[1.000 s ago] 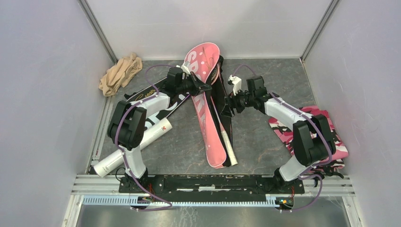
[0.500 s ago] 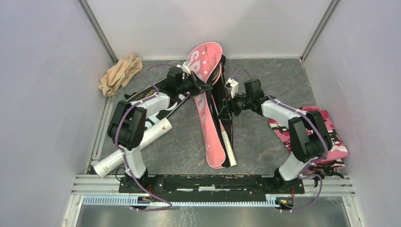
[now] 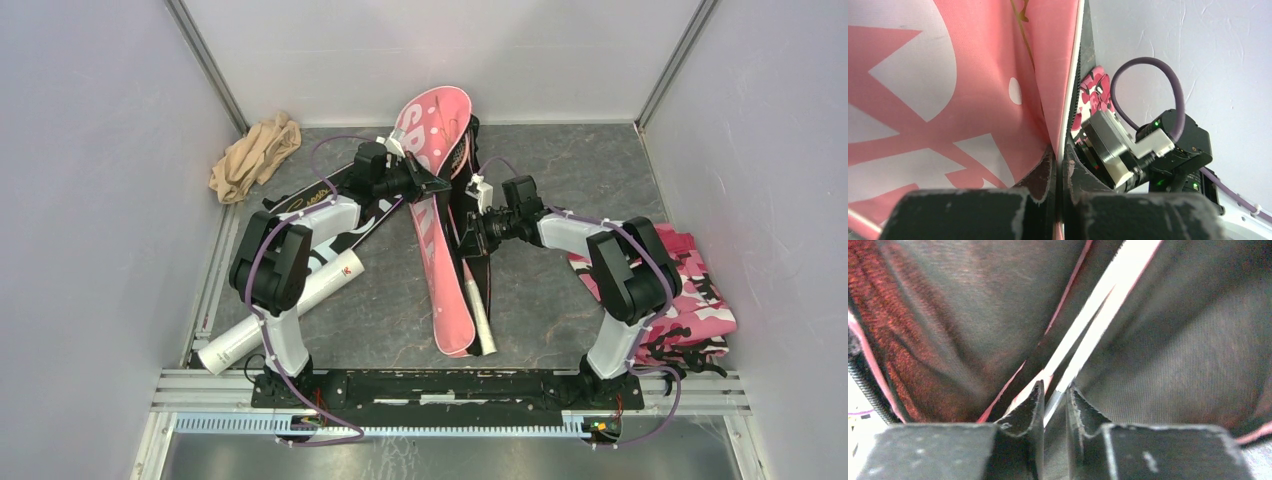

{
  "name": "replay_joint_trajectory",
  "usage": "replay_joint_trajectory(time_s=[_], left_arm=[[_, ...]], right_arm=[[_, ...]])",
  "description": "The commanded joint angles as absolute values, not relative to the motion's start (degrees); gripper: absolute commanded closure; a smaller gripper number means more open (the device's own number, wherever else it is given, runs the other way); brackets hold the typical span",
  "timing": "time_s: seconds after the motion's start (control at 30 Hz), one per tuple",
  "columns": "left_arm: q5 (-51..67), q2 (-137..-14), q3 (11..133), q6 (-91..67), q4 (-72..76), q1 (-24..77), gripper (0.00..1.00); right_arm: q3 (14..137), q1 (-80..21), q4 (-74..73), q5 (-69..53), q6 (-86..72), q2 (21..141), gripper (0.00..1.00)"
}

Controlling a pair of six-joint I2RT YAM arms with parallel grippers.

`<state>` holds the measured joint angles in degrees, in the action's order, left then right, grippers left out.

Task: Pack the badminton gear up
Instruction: Place the racket in the racket bag.

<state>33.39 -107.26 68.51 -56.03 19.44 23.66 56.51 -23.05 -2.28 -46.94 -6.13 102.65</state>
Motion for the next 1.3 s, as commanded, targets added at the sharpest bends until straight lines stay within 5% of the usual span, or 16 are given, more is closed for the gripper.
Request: replay_joint_trajectory(time_s=[0.0, 0.17, 1.27], left_arm=[[36.10, -107.40, 71.43, -54.62, 25.93, 23.95, 0.98], [36.34, -108.25, 71.80, -54.84, 25.92, 24.00, 0.98], [34.73, -112.05, 71.53, -66.86, 29.02, 25.70, 0.98]], right_arm=[[57.29, -23.51, 2.92, -48.85, -9.05, 102.73, 0.86], [58.00, -23.80, 4.92, -46.84, -12.08, 101.97, 1.00], [66.52, -25.72, 4.98, -36.68, -23.69, 107.91, 0.97]])
